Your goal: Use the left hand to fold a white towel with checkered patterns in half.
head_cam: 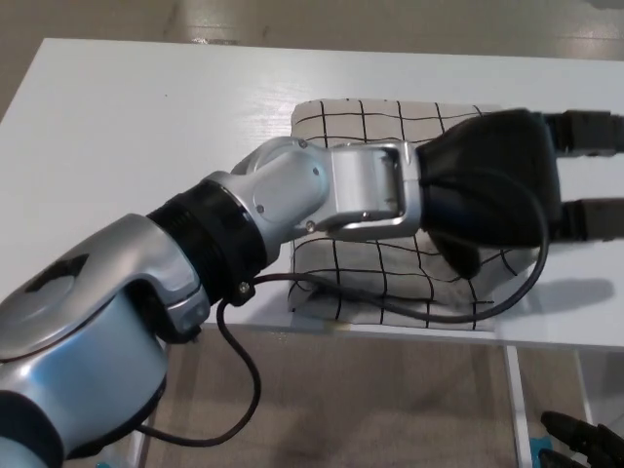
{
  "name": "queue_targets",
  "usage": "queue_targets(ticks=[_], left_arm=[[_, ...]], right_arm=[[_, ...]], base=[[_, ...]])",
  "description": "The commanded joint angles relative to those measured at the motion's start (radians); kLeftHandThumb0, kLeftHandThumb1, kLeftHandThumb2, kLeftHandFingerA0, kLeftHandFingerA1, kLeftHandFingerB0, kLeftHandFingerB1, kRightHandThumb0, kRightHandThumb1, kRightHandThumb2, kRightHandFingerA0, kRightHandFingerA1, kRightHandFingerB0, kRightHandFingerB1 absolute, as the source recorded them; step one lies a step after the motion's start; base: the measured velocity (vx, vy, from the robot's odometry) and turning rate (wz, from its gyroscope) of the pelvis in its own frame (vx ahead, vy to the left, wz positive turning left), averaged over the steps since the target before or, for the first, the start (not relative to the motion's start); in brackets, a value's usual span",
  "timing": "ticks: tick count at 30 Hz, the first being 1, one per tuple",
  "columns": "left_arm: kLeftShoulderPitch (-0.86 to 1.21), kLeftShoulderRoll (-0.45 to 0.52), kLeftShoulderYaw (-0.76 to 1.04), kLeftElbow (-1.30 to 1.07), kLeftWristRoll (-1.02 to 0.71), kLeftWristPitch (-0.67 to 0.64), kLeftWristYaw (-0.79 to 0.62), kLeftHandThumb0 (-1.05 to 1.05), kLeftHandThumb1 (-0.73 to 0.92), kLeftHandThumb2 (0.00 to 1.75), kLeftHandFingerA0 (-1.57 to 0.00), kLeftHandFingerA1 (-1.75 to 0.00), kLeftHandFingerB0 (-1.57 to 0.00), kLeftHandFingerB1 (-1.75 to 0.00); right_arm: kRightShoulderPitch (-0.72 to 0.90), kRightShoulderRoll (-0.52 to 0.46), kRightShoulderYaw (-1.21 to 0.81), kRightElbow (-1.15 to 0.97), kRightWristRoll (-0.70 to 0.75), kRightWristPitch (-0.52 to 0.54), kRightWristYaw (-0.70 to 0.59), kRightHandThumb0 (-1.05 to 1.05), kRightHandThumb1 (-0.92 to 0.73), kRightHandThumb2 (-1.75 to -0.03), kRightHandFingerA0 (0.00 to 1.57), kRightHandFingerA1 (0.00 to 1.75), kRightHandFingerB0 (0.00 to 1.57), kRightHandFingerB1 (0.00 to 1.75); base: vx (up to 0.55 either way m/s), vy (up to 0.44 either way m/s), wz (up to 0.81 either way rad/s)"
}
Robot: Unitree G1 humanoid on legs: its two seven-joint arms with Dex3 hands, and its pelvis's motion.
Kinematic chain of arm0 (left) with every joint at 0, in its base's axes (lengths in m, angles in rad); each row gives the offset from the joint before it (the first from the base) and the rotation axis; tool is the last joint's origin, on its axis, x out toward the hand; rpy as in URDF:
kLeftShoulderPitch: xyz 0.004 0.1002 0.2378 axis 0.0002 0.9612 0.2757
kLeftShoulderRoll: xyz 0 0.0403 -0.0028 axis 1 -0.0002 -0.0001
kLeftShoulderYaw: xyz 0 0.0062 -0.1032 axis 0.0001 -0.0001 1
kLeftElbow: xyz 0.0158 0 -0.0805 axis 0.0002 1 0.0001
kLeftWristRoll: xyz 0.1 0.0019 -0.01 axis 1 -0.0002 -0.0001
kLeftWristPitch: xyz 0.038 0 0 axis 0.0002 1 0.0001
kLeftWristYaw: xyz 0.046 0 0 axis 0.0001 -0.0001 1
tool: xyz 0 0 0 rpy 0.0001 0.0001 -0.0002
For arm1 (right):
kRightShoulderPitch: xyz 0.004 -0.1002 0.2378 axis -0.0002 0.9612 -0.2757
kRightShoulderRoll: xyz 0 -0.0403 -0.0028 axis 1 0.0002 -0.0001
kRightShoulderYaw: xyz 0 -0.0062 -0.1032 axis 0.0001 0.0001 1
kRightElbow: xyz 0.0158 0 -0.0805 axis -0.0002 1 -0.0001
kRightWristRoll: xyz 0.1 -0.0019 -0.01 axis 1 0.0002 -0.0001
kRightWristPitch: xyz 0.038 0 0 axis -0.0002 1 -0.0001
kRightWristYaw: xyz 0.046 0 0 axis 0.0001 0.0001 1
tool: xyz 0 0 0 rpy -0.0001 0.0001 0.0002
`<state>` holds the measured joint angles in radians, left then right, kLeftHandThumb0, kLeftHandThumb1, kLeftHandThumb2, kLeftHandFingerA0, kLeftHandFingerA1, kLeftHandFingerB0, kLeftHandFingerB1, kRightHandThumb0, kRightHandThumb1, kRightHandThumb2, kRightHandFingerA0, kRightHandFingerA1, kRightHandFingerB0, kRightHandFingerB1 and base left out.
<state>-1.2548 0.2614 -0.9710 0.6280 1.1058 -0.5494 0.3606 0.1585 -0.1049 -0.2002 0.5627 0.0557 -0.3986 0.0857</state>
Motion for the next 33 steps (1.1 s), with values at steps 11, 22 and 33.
queue_targets(ticks=[11,22,33], left_arm=[[0.250,0.331,0.581,-0.756,-1.035,0.200,-0.580,-0.51,0.34,0.71,-0.04,-0.19,-0.06,-0.40],[1.117,0.836,0.756,-1.136,-1.380,-0.175,-0.340,-0.27,0.30,0.85,-0.01,-0.51,0.00,-0.46],[1.814,0.884,0.761,-0.903,-1.317,-0.720,0.039,-0.68,0.45,0.61,-0.46,-0.48,-0.39,-0.36]], right_arm=[[0.087,-0.032,0.001,0.026,-0.008,-0.006,0.024,-0.45,-0.61,-0.59,0.47,0.39,0.63,0.43],[0.154,-0.020,-0.010,0.063,0.003,-0.007,0.027,-0.42,-0.61,-0.58,0.47,0.39,0.50,0.38],[0.167,-0.038,0.006,0.100,-0.049,-0.004,-0.012,-0.43,-0.63,-0.59,0.44,0.38,0.48,0.37]], base=[[0.00,0.000,0.00],[0.00,0.000,0.00],[0.00,0.000,0.01]])
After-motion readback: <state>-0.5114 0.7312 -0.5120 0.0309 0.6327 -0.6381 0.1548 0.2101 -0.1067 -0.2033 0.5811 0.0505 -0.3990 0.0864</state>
